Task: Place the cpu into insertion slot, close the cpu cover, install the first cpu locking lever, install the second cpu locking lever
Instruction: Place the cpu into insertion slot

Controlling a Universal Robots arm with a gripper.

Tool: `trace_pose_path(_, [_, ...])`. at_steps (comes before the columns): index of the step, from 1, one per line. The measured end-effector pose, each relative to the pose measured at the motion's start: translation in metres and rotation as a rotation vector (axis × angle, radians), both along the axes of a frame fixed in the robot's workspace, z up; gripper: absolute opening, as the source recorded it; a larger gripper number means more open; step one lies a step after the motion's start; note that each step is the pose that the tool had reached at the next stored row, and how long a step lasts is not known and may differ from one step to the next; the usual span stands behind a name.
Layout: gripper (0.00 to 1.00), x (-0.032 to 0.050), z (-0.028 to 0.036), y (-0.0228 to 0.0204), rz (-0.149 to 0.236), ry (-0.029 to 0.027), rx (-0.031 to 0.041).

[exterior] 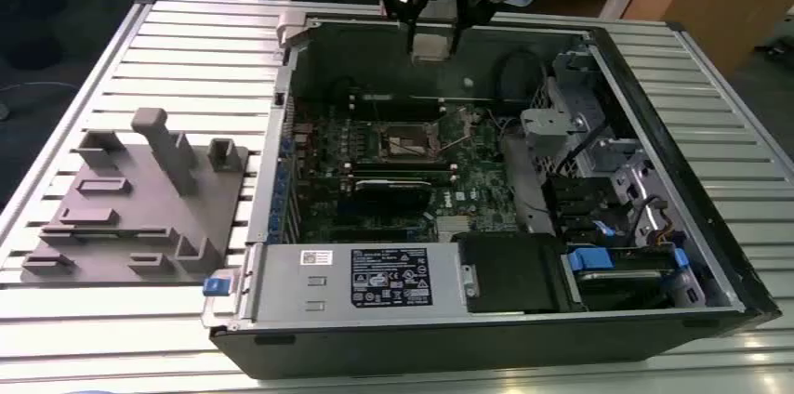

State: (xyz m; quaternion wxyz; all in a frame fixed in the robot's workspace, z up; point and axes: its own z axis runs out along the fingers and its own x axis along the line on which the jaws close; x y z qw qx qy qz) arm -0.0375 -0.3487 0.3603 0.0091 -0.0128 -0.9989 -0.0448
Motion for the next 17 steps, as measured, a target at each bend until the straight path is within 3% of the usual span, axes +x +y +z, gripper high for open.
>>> trace_pose_path(17, [0.54, 0.0000, -0.0021, 0.0000, 0.000, 0.0000, 0.0000])
